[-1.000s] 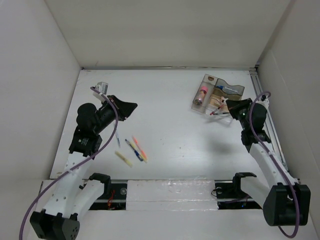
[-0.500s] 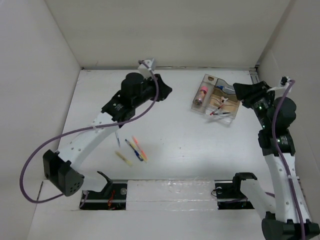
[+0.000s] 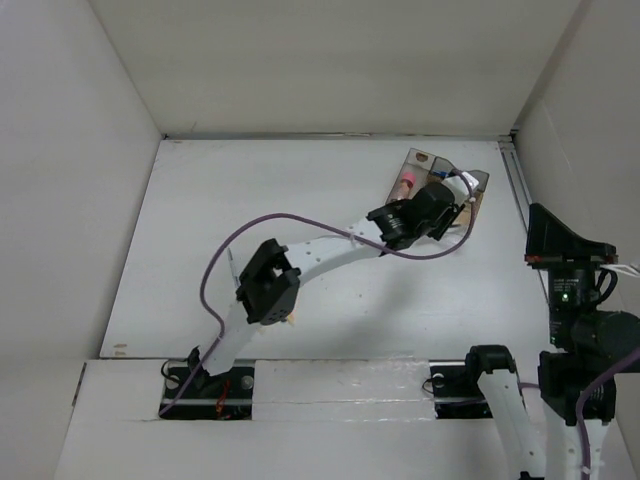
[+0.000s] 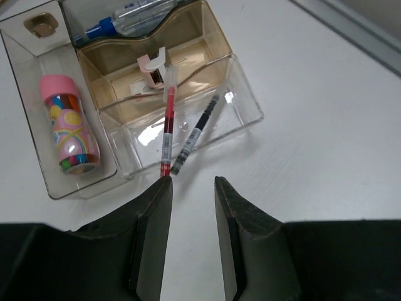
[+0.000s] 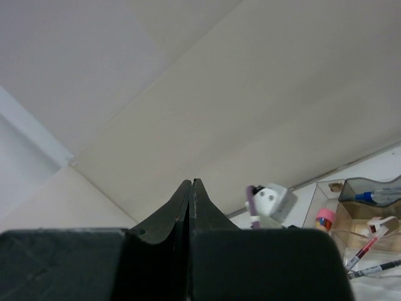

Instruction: Organize the desk

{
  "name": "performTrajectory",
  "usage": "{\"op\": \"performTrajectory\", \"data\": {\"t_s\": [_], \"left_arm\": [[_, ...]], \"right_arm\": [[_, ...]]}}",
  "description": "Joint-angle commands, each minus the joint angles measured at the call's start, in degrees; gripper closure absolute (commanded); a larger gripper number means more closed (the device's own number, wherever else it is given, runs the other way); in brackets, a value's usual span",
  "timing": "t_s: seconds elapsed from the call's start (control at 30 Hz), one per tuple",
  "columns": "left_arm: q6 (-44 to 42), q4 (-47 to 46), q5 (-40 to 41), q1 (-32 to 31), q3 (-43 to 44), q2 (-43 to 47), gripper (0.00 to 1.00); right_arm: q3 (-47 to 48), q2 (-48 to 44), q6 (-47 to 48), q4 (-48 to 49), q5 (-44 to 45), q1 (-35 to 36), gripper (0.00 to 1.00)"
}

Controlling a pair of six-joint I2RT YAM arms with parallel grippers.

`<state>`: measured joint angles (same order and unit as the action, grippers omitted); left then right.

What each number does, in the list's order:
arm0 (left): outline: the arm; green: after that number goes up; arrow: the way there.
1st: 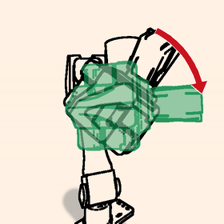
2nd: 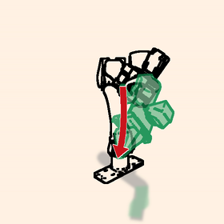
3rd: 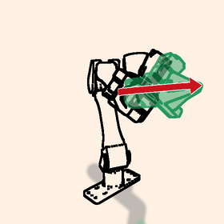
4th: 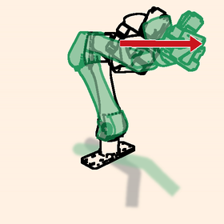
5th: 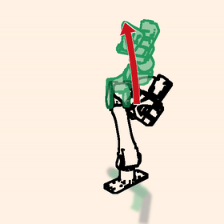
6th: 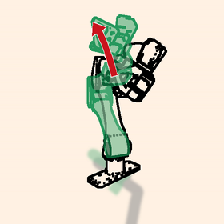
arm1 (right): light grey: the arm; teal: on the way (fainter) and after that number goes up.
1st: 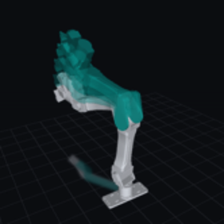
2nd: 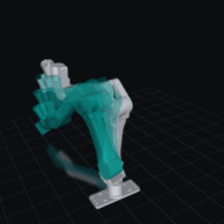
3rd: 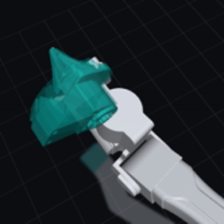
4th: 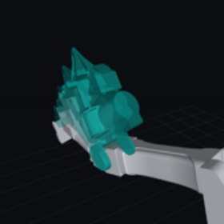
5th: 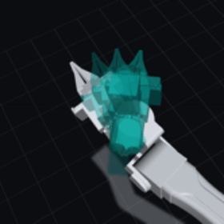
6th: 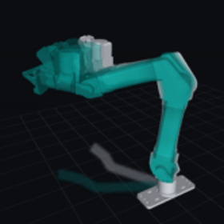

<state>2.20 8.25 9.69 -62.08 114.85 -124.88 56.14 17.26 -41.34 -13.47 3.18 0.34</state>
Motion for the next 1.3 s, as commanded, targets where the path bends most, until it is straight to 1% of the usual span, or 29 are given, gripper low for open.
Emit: {"op": "performTrajectory", "data": {"t_s": [0.0, 0.03, 0.07, 0.1, 0.17, 0.27, 0.3, 0.37, 0.5, 0.57, 0.73, 1.27], "left_arm": [[-6.58, 3.96, 2.08, 1.18, 11.78, -5.86, 0.71], [-6.68, 3.79, 0.69, 2.22, 14.59, -7.73, 0.69], [-6.68, 3.79, 0.68, 2.23, 14.62, -7.75, 0.69], [-6.85, 3.09, -1.15, 3.01, 14.53, -8.7, 0.67], [-7.99, 0.9, -0.56, 3.02, 14.61, -10.29, 0.64], [-9.75, -0.16, -0.64, 3.02, 14.79, -11.52, 0.62], [-10.63, -0.51, -1.08, 3.02, 14.88, -12.48, 0.62], [-11.51, -1.48, -0.73, 3.02, 15.49, -13.46, 0.59], [-12.66, -1.57, 0.24, 3.55, 18.22, -16.71, 0.59], [-12.92, -2.1, -1.07, 3.55, 18.05, -16.89, 0.57], [-13.45, -2.45, -5.65, 3.55, 18.3, -18.29, 0.57], [-14.06, -5.26, -5.48, 3.55, 21.65, -23.48, 0.61]], "right_arm": [[-1.47, 3.57, 0.12, -0.06, -0.27, 0.98, 1.0], [-1.73, 5.14, 0.21, -0.76, -1.76, 0.98, 1.0], [-1.74, 5.16, 0.21, -0.76, -1.77, 0.98, 1.0], [-1.82, 6.37, 0.21, -0.94, -1.95, 0.98, 0.99], [-3.22, 6.56, -0.05, 0.28, -2.74, 0.98, 0.86], [-3.75, 6.3, -0.05, 1.26, -2.74, 0.98, 0.77], [-3.76, 6.39, -0.14, 1.43, -2.74, 0.98, 0.7], [-3.84, 6.21, -0.14, 1.7, -2.74, 0.98, 0.65], [-4.46, 6.65, -0.14, 1.78, -5.2, 0.98, 0.64], [-4.72, 6.91, -0.23, 2.22, -5.11, 0.98, 0.64], [-5.16, 7.53, -0.23, 2.4, -6.08, 0.98, 0.64], [-5.34, 7.79, -0.85, 2.84, -7.13, 0.98, 0.65]]}}
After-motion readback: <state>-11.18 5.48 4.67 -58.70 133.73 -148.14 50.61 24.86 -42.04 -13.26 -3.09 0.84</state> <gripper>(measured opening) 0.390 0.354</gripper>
